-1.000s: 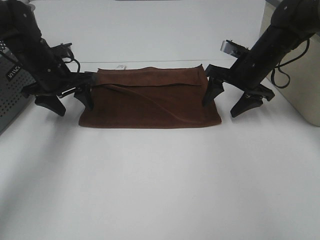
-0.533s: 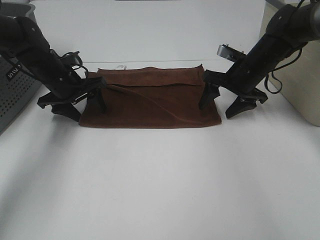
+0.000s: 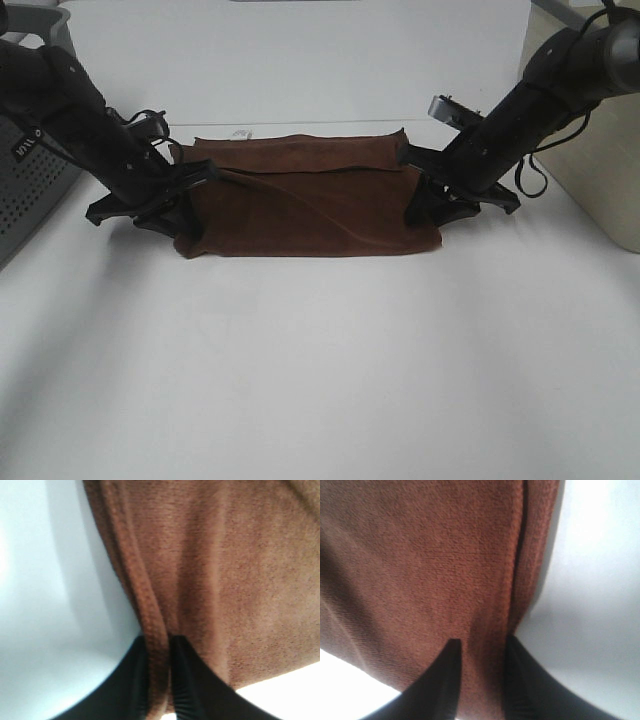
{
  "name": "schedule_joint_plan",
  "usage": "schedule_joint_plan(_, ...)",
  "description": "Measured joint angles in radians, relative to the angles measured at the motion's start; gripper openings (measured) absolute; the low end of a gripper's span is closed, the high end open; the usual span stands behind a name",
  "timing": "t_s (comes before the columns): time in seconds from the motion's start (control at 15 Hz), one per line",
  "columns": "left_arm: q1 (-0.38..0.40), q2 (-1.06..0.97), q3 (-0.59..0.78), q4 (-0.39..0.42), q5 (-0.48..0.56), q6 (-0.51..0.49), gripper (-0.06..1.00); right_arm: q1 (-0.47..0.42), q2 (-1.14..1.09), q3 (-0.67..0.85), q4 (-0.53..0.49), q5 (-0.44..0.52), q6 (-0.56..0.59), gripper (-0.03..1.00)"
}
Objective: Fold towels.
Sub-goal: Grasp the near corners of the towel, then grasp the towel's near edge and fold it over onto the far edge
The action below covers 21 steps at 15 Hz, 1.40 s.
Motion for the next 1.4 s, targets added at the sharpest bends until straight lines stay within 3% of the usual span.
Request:
schedule_joint_plan(0.07,0.000,0.001,0.000,0.000,0.003,0.000,0.05,0.000,0.013,-0.003,0.010,0.003,0.010,0.17)
schedule_joint_plan(0.2,0.000,0.001,0.000,0.008,0.019,0.000,0.01,0.000,0.023,-0.009,0.015,0.012,0.031,0.00)
schedule_joint_plan(0.47,0.000,-0.076,0.007,0.108,0.090,0.000,0.01,0.000,-0.021,0.020,-0.037,0.067,0.051,0.00)
schedule_joint_plan(0.67,0.000,-0.150,0.051,0.120,0.123,0.000,0.01,0.000,-0.117,0.148,-0.042,0.050,0.055,0.00)
schedule_joint_plan(1.0,0.000,-0.242,0.243,0.122,0.164,0.000,0.01,0.001,-0.221,0.329,-0.044,0.052,0.049,0.00)
schedule_joint_plan(1.13,0.000,-0.247,0.231,0.120,0.154,-0.010,0.01,0.001,-0.241,0.303,-0.044,0.049,0.049,0.00)
schedule_joint_plan(1.4,0.000,-0.231,0.058,0.126,0.109,-0.093,0.01,0.001,-0.196,0.083,-0.046,0.059,0.052,0.00)
